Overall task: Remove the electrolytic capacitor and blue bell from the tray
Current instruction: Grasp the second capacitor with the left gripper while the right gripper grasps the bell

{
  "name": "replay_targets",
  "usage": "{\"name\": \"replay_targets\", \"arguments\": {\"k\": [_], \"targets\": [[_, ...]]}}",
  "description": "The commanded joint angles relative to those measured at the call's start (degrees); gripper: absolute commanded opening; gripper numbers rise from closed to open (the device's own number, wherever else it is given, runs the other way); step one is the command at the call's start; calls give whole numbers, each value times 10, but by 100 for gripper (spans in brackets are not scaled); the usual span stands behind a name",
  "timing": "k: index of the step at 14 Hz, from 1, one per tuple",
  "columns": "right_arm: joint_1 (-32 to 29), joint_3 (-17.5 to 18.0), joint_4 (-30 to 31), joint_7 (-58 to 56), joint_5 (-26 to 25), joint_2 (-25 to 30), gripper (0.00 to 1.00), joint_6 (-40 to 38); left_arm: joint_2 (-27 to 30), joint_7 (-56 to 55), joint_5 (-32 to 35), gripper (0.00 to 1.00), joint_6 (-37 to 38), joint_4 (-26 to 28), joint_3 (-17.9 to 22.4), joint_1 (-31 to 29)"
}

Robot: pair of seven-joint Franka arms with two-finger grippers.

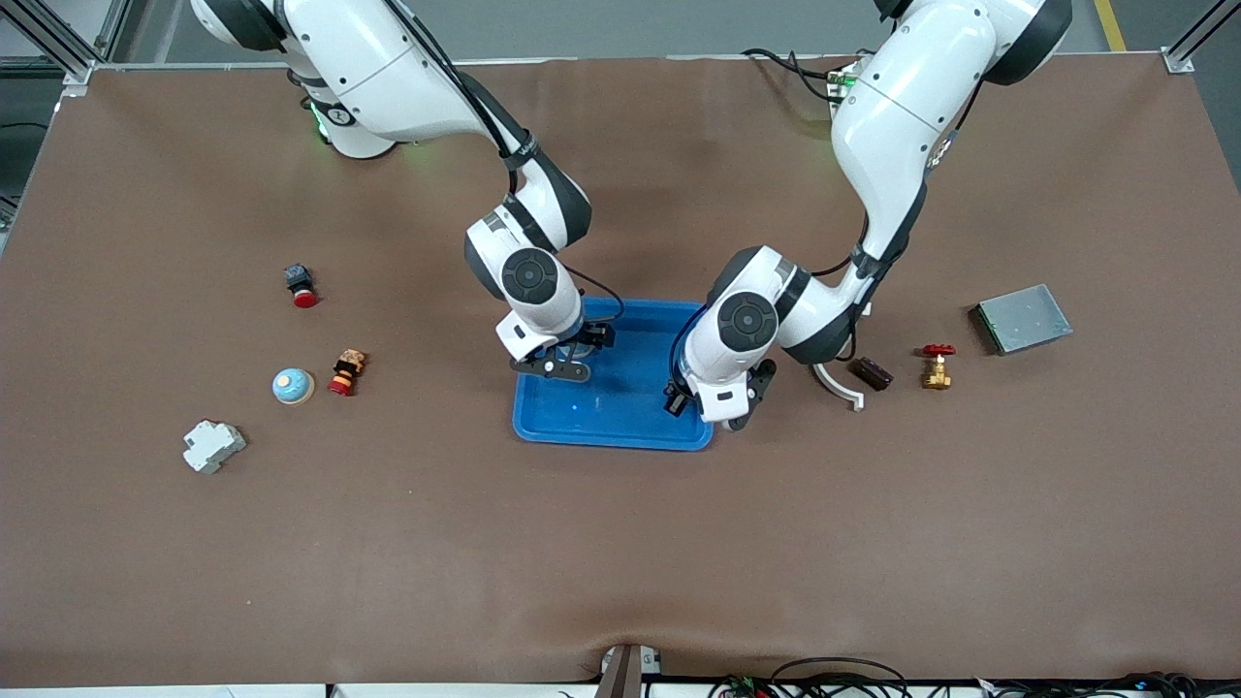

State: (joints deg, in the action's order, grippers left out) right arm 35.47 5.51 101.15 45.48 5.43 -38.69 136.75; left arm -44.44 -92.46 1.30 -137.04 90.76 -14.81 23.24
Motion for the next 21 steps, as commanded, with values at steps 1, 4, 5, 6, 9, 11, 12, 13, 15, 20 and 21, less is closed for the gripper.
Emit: {"name": "replay_targets", "arguments": {"k": [1,4,5,6,9,11,12,13,15,20,21], "targets": [[8,-7,-13,9,-1,-7,45,-2,-14,-13,14,29,-6,-9,7,10],[8,-7,-14,9,-1,-7,15,-3,-14,-14,22,13,-6,-9,8,15],[8,-7,-14,9,-1,-6,12,-3,-12,-12,27,1,-6,-9,8,15],[8,-7,-17,8,-1,-6,12,-5,-9,-8,56,0,-4,-7,9,15],[2,-7,-24,2,-1,0,12,-18,7,-16,101,0,5,-7,7,15],[-2,-9,-24,-2,0,17,12,-43,36,-14,103,0,36,-9,5,13],[-9,-9,-24,-3,0,30,12,-55,58,-13,101,0,50,-9,2,10],[-17,-9,-24,-10,0,45,12,-70,79,-10,99,0,73,-9,1,8],[-44,-9,-24,-67,1,71,12,-119,117,1,99,0,116,-9,1,0],[-112,-10,-23,-217,-1,117,12,-187,185,159,80,0,223,-5,-1,-89],[-124,-12,-20,-248,-3,121,12,-187,196,203,66,0,240,-2,-1,-113]]}}
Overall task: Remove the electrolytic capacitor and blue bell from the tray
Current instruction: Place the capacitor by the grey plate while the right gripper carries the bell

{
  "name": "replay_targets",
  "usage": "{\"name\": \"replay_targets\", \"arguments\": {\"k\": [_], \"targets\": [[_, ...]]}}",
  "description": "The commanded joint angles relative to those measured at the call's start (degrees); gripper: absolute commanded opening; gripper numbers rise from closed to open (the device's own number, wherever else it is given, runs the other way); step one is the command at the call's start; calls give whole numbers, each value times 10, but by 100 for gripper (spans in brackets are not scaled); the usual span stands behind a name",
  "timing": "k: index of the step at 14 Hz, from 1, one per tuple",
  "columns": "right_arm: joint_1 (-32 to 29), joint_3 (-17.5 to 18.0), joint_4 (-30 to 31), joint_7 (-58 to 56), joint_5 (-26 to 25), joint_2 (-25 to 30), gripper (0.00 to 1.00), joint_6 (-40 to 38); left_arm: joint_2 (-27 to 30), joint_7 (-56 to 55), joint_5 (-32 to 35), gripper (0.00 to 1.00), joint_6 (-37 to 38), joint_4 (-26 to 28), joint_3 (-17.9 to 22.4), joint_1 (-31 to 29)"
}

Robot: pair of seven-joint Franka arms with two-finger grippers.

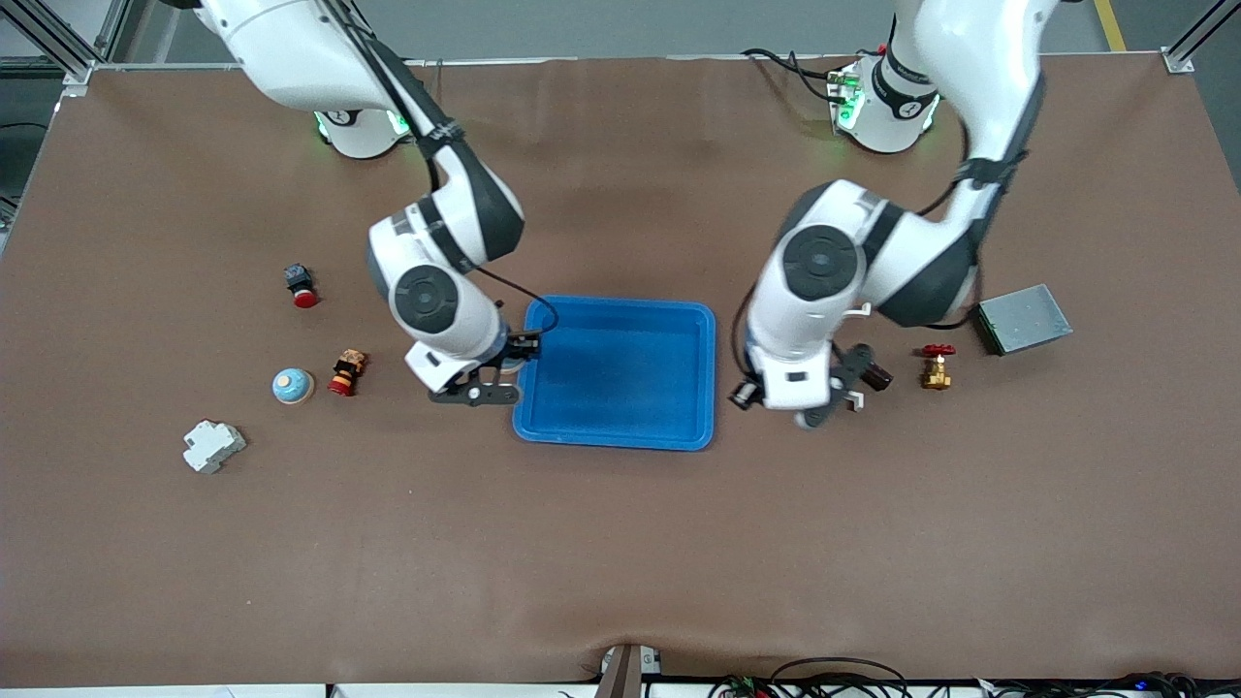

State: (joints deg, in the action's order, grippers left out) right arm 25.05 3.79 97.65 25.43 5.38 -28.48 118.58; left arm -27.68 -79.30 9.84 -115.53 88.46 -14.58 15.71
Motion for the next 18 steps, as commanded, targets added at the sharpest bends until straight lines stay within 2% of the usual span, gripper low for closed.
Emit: {"name": "replay_targets", "arguments": {"k": [1,3,5,9,14,18], "targets": [[-34,5,16,-74,-5,20,12,-8,36,116,-41,0,34,22,-4,-70],[-59,5,19,-118,-10,20,12,-11,41,205,-60,0,75,22,-3,-124],[-87,5,27,-174,-41,19,13,-5,35,251,-61,0,82,26,-3,-167],[-129,5,40,-255,-49,16,12,4,16,398,-54,0,85,30,-1,-247],[-149,5,159,-304,-50,33,12,155,-29,518,4,0,59,29,3,-312],[-147,5,192,-304,-50,30,12,193,-75,550,5,0,45,30,4,-347]]}}
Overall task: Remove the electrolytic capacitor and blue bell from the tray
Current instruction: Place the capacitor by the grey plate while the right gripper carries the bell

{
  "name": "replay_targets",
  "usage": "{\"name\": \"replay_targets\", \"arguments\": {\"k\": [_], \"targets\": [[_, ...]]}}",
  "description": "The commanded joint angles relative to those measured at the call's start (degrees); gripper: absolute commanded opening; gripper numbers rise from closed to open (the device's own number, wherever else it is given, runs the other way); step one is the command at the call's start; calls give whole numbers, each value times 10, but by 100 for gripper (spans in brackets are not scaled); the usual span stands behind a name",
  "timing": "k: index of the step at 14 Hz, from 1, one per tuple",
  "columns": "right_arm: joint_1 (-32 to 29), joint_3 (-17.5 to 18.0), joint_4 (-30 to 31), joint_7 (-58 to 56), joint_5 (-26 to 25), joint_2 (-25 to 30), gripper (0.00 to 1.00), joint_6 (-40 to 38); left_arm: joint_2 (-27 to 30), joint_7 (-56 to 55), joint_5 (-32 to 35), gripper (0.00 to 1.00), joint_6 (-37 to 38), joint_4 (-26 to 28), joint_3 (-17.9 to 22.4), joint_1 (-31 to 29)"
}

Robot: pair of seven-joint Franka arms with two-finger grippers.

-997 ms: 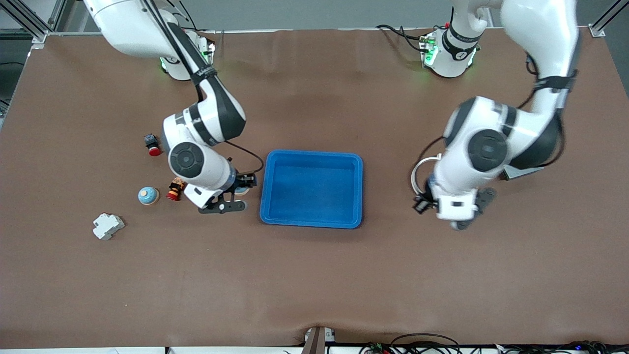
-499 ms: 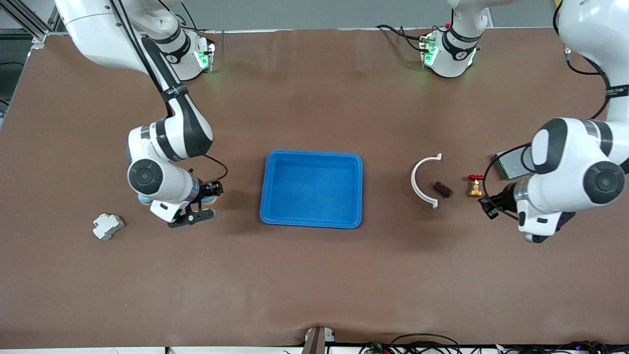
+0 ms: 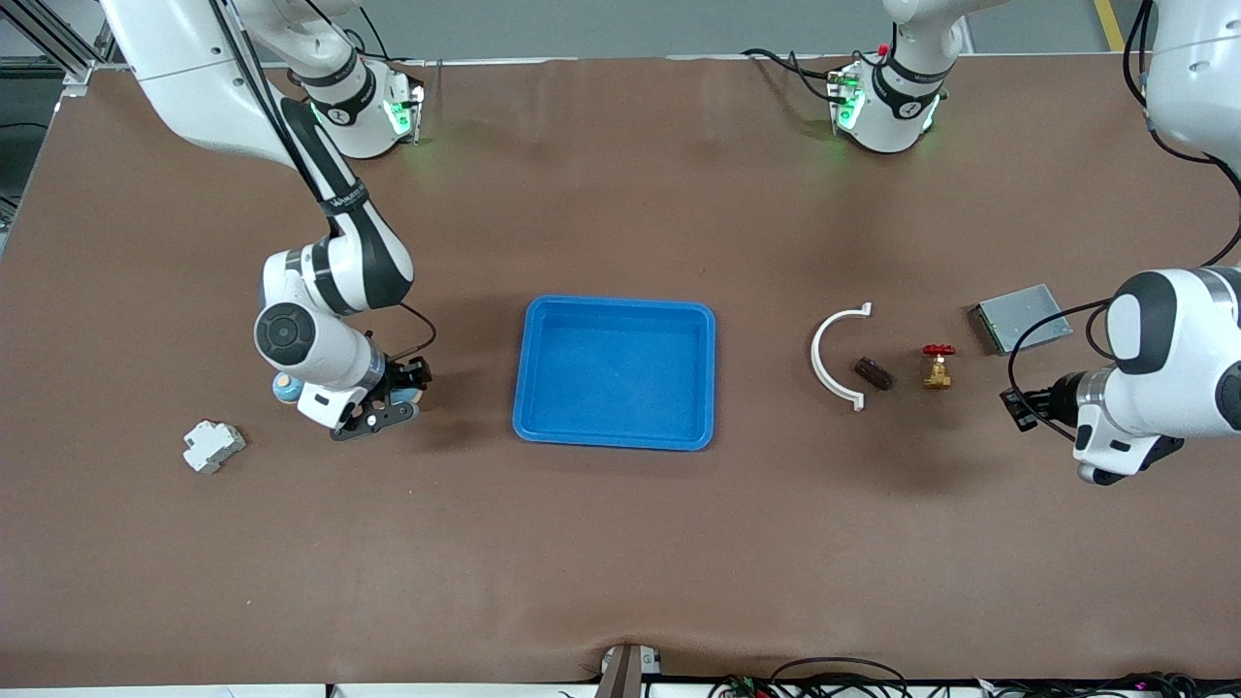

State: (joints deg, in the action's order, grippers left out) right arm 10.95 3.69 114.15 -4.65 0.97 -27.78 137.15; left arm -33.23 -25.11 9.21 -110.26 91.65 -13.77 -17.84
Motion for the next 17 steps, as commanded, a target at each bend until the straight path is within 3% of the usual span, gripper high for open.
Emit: {"name": "replay_targets", "arguments": {"k": [1,7,10,17], "targets": [[-7,6,27,-5,-7,22,12,8,-29,8,12,0,-8,-1,-4,-18],[-18,6,26,-5,-39,6,12,7,-60,1,68,0,-56,-1,-2,-13],[-19,6,24,-5,-39,-4,12,7,-62,0,80,100,-55,-2,-4,-9],[-23,6,16,-4,-40,-20,15,8,23,2,73,100,15,-39,-31,-2]]}}
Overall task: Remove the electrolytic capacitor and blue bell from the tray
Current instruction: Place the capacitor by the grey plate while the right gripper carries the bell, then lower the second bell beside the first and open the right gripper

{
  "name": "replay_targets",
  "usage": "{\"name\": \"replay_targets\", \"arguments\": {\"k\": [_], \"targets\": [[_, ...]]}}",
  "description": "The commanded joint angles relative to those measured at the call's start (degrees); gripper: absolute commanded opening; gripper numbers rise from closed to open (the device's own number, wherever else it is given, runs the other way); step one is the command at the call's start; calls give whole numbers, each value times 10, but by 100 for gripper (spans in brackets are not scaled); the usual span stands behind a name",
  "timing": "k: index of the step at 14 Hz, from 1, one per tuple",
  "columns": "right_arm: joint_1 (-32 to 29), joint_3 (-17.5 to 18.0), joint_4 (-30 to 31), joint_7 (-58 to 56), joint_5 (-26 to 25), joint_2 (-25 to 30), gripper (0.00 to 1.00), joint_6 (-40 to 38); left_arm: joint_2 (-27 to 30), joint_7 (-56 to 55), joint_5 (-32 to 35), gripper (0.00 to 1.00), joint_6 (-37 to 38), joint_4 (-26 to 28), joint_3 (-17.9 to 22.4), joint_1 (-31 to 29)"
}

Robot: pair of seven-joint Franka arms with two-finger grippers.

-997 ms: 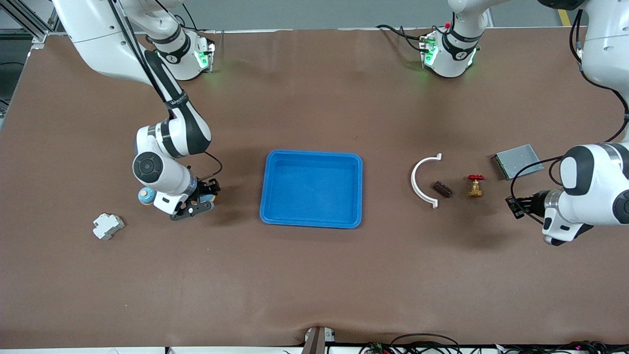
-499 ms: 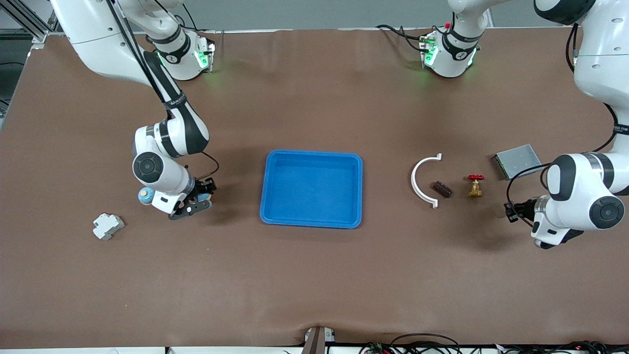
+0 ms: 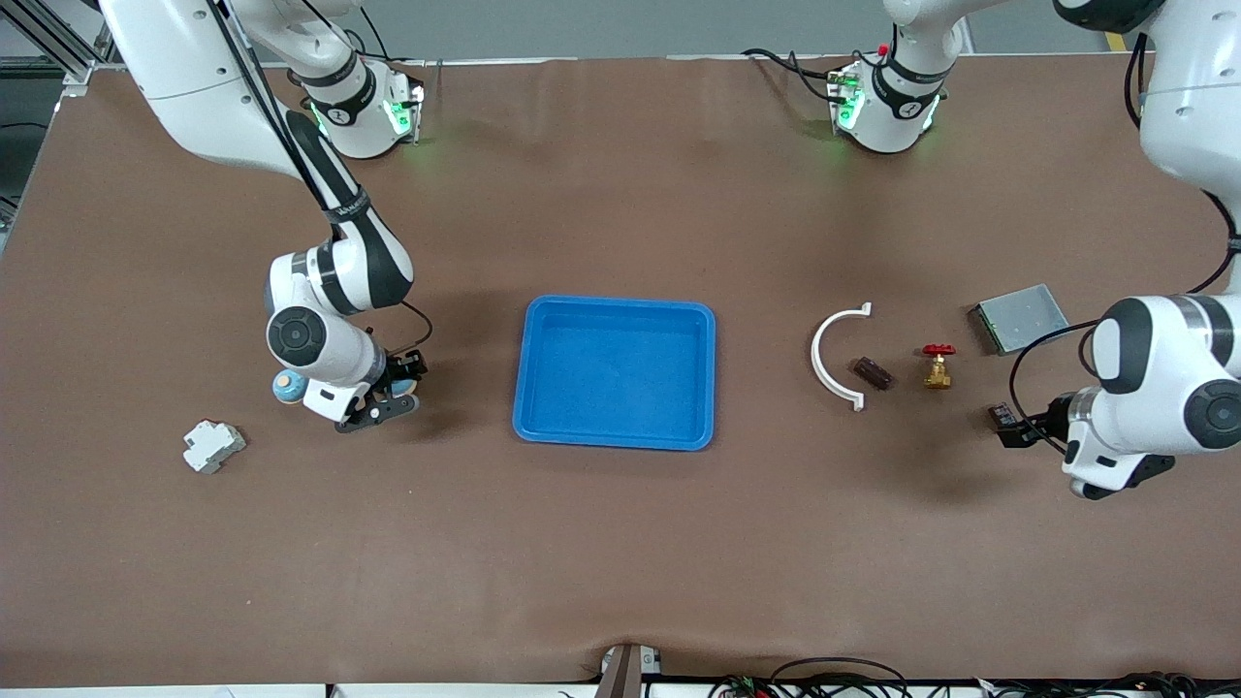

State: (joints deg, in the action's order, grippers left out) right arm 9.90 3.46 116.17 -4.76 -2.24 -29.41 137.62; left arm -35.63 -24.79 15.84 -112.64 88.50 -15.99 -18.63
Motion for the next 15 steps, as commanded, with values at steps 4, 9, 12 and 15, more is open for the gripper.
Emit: {"name": "replay_targets", "arguments": {"k": [4,9,12,15], "targets": [[-15,9,-16,7,-4,-5,100,-8,123,12,2,100,80,-15,-40,3],[-8,14,-96,56,2,13,100,-170,205,16,-13,100,153,-16,-82,2],[-7,15,-164,68,2,52,100,-313,252,16,-60,100,208,-29,-88,2],[-14,13,-171,67,2,114,100,-382,301,46,-68,100,292,-25,-89,0]]}}
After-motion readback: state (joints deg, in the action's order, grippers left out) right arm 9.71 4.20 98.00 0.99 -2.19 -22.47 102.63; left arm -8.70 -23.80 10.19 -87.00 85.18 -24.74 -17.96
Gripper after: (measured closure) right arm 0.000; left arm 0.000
